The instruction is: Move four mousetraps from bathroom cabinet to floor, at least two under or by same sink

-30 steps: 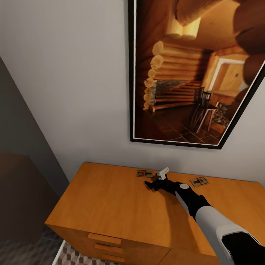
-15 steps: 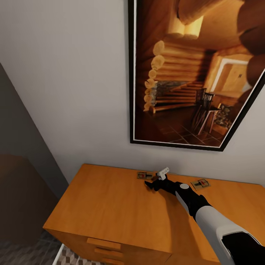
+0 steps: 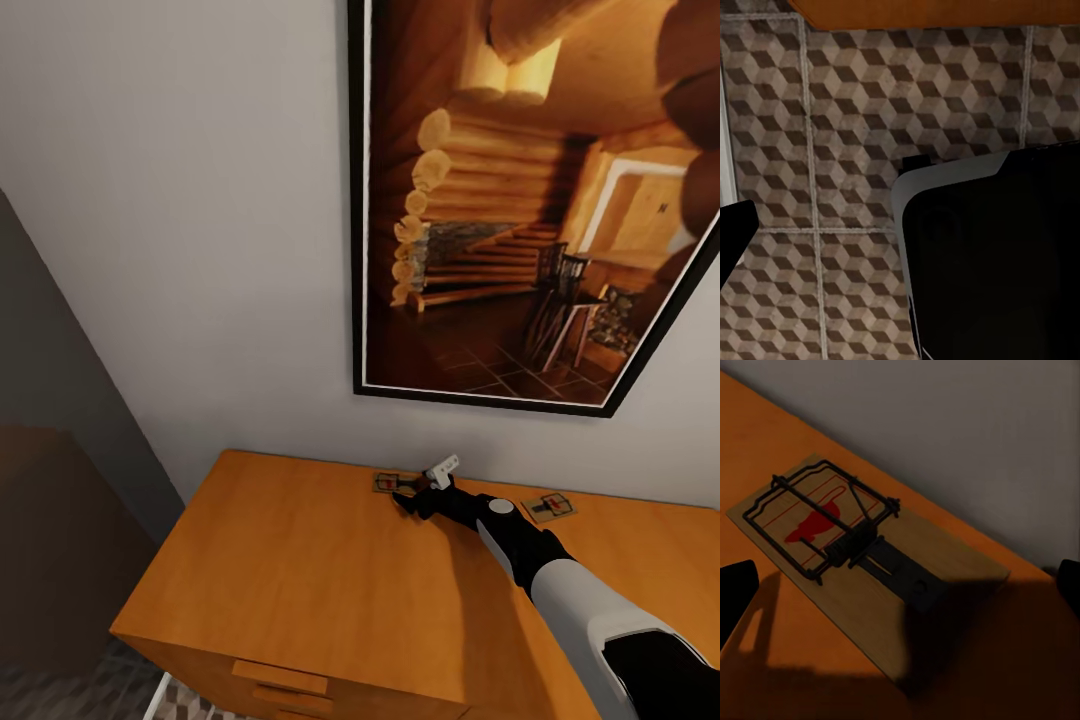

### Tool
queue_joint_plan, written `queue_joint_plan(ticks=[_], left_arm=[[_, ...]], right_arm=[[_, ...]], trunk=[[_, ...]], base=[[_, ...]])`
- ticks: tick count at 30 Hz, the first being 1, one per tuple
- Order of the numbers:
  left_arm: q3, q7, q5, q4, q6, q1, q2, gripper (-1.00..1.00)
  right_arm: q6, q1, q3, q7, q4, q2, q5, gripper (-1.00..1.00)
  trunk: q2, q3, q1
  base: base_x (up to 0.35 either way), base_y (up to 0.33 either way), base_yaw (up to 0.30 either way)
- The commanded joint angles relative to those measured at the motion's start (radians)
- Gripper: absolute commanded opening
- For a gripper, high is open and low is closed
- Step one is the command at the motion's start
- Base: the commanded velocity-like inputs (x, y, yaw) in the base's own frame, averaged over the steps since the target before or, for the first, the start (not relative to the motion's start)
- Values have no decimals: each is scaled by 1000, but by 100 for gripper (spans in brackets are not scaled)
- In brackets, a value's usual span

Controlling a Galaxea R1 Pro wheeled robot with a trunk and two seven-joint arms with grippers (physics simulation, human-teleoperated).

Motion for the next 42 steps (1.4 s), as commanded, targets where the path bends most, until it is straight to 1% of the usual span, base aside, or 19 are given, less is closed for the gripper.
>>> queue_joint_plan(ticks=[1,36,42], left_arm=[[-8,-4,10,4,-6,-2,-1,100],[-8,-4,9,4,-6,-2,-1,100],[-8,-4,10,4,-6,-2,0,100]], right_arm=[[-7,0,6,-1,15,0,16,100],[-7,0,9,-2,15,5,16,100],[-7,0,30,-2,15,5,16,100]], trunk=[[-1,-2,1],[-1,-2,1],[-1,-2,1]], base=[[4,0,0],[0,0,0],[0,0,0]])
